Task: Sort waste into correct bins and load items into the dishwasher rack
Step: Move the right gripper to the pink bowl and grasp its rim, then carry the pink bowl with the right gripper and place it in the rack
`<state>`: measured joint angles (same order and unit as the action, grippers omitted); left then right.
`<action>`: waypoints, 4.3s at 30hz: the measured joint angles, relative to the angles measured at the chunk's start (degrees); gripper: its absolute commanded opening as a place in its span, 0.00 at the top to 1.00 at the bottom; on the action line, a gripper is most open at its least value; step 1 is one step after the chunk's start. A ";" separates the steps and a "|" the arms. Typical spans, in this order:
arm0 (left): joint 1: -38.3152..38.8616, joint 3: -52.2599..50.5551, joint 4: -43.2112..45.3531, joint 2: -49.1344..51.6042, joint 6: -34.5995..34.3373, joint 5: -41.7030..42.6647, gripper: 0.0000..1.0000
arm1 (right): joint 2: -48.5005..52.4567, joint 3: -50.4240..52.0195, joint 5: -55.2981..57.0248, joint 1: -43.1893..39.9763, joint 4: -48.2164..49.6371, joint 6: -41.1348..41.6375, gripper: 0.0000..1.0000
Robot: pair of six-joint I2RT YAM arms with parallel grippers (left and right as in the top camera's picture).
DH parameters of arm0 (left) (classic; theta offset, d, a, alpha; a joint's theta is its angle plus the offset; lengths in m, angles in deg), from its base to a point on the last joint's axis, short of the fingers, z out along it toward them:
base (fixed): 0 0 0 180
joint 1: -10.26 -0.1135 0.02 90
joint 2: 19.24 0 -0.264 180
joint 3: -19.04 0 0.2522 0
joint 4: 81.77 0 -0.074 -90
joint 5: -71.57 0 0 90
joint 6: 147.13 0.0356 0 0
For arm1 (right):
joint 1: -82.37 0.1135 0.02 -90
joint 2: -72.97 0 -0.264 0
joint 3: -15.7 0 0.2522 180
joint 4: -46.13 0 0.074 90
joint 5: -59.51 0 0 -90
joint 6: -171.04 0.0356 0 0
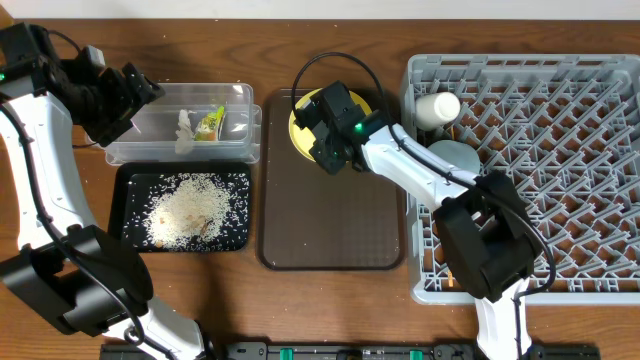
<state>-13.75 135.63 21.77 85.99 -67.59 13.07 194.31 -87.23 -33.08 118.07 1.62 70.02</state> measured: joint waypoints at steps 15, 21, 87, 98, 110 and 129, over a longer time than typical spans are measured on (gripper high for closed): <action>0.00 0.00 0.00 0.00 0.00 0.00 0.09 | 0.07 0.00 1.31 0.00 0.13 0.00 0.91; 0.00 0.00 0.00 0.00 0.00 0.00 0.09 | 0.07 0.00 1.57 0.00 0.15 -0.09 0.99; 0.00 0.00 -0.02 0.00 0.00 0.00 0.09 | -57.13 53.05 -82.29 -59.87 -31.93 -1.73 0.99; 0.00 0.00 -0.02 0.00 0.00 0.00 0.09 | -57.35 54.84 -79.73 -64.32 -31.91 -2.93 0.99; 0.00 0.00 -0.02 0.00 0.00 0.00 0.09 | -57.55 54.84 -73.35 -69.83 -31.10 -2.91 0.97; 0.00 0.00 -0.04 0.00 0.00 0.00 0.09 | -57.57 54.80 -58.05 -74.16 -11.17 13.29 0.93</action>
<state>-13.75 135.63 21.73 85.99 -67.59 13.07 136.74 -32.44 -91.14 43.91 -9.55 83.31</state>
